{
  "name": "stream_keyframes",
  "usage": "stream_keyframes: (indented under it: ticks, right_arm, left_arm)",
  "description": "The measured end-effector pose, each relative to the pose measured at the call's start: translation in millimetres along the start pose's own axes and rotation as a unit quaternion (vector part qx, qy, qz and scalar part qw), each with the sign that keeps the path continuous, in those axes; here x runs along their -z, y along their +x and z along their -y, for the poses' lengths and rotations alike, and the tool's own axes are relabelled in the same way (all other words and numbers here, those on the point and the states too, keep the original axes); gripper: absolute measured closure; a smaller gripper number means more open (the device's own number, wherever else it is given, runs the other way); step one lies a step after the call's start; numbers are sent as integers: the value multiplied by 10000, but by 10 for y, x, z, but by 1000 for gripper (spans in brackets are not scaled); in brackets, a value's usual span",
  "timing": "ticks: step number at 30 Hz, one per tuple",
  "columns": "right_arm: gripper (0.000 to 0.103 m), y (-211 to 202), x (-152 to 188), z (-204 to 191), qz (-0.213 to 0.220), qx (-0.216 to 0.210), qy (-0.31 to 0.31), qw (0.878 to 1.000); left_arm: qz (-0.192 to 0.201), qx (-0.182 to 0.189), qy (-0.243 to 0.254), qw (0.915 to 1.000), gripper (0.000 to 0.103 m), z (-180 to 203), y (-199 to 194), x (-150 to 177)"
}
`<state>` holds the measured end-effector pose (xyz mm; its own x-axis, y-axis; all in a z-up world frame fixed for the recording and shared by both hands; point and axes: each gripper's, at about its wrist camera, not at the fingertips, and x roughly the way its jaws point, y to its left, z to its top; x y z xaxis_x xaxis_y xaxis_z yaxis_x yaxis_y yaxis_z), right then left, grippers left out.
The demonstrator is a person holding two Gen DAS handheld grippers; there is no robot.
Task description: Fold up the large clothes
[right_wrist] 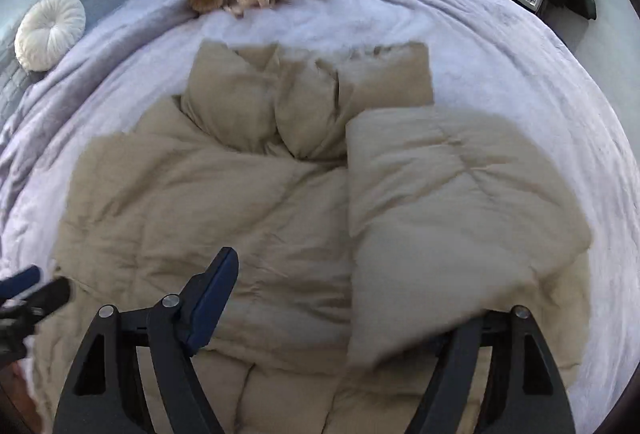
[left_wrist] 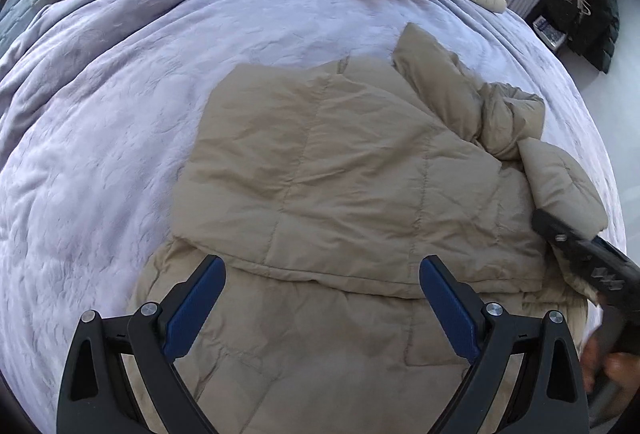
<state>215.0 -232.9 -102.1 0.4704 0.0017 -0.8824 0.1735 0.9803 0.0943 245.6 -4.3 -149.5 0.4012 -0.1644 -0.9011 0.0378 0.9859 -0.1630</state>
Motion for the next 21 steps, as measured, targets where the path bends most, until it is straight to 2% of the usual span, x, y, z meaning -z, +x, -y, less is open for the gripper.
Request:
stream_keyframes:
  ticks: [2,4,8,9,11,12,13,14,15,16,19,21]
  right_arm:
    - [22,-122,40,181,-33,-315,491,9983]
    - [22,-214,128,483,-57,-612,1248,9903]
    - [22,-216,325,1224,103,-1125,3015,9467]
    - [22,-189,342,1358,139,-1197,3297,9364]
    - [24,-149,318,1514,250,-1233,3532,9271]
    - [29,-150,291,1539,289,-1234,3556,9260]
    - [46,-152,248,1547,323,-1268,3561,9253]
    - [71,-160,189,1527,350,-1316,3534,9255]
    - [83,-170,144,1491,380,-1379,3473,9268]
    - [90,-190,99,1431,435,-1440,3359,9298]
    - [92,-267,-125,991,603,-1572,2476,9541]
    - [92,-299,-215,556,583,-1603,1639,9716]
  left_arm:
    - [-2,49,89,9999,6,48,-21,-5]
    - [13,86,115,9999,6,65,-16,-30]
    - [-40,190,42,9998,6,60,10,-68]
    - [-60,215,12,9998,6,58,17,-75]
    - [-103,293,-51,9995,6,40,24,-82]
    - [-112,345,-75,9993,6,26,22,-83]
    - [-117,395,-99,9991,6,6,19,-94]
    - [-117,437,-123,9989,6,-12,12,-108]
    - [-112,493,-156,9986,6,-35,4,-124]
    - [-102,561,-225,9981,6,-70,-11,-146]
    - [-48,766,-438,9961,6,-170,-64,-217]
    - [18,936,-550,9941,6,-229,-108,-261]
